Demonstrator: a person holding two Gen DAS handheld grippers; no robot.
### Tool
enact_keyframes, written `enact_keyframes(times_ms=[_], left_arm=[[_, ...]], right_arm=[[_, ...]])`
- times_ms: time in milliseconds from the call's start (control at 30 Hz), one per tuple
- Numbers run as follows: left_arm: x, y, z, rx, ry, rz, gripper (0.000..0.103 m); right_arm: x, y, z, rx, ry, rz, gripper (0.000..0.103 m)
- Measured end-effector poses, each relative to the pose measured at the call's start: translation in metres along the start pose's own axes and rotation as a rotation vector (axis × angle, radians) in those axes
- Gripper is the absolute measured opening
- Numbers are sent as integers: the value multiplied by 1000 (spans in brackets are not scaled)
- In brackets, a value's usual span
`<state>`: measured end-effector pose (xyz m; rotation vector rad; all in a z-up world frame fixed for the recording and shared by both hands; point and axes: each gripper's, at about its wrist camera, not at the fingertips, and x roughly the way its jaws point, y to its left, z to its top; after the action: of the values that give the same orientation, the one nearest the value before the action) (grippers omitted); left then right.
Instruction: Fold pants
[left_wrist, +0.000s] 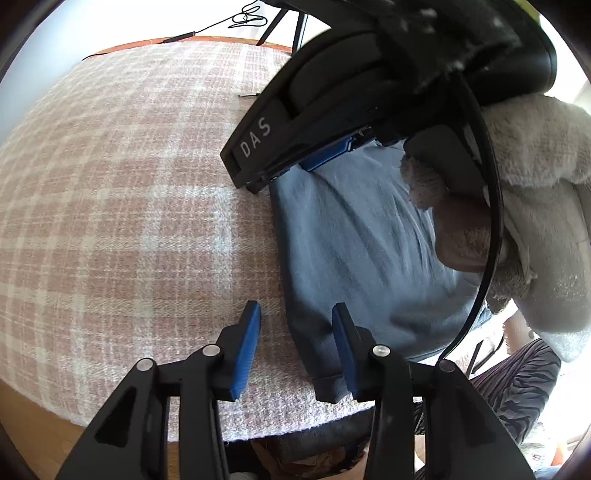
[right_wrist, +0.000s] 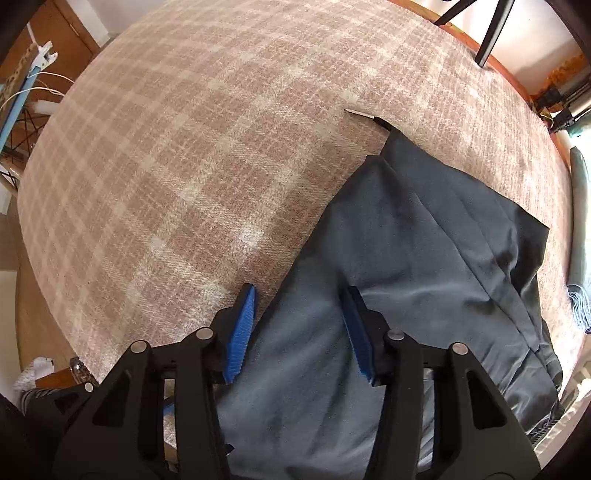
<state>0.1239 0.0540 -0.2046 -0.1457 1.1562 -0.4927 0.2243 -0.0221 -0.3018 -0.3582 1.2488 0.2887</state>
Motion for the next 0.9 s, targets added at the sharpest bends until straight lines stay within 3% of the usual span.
enact_keyframes(times_ms=[33, 233, 300, 367, 567, 600, 667, 767, 867, 900], left_arm=[[0, -1, 0, 7, 1, 0, 37], [5, -18, 2, 34, -2, 31, 37], [6, -21, 1, 42, -5, 38, 41], [8, -20, 3, 33, -10, 7, 55], [7, -14, 0, -67, -65, -65, 56], [7, -11, 0, -94, -73, -99, 55], [9, -7, 0, -119, -66, -155, 32], [13, -2, -4, -118, -56, -163, 14], [13, -9, -8, -113, -66, -169, 7], [13, -13, -8, -108, -75, -164, 7]], right_arm=[[0, 0, -2, 7, -3, 5, 31], [-4, -24, -9, 45, -26, 69, 12], [-5, -29, -11, 55, -35, 89, 10], [-4, -37, -12, 67, -44, 111, 9], [-9, -66, -21, 115, -70, 192, 7], [-10, -71, -22, 119, -75, 202, 6], [-15, -80, -23, 127, -84, 228, 6], [-23, -82, -22, 127, -90, 254, 6], [-31, -77, -21, 101, -78, 253, 7], [-32, -75, -17, 92, -72, 237, 16]])
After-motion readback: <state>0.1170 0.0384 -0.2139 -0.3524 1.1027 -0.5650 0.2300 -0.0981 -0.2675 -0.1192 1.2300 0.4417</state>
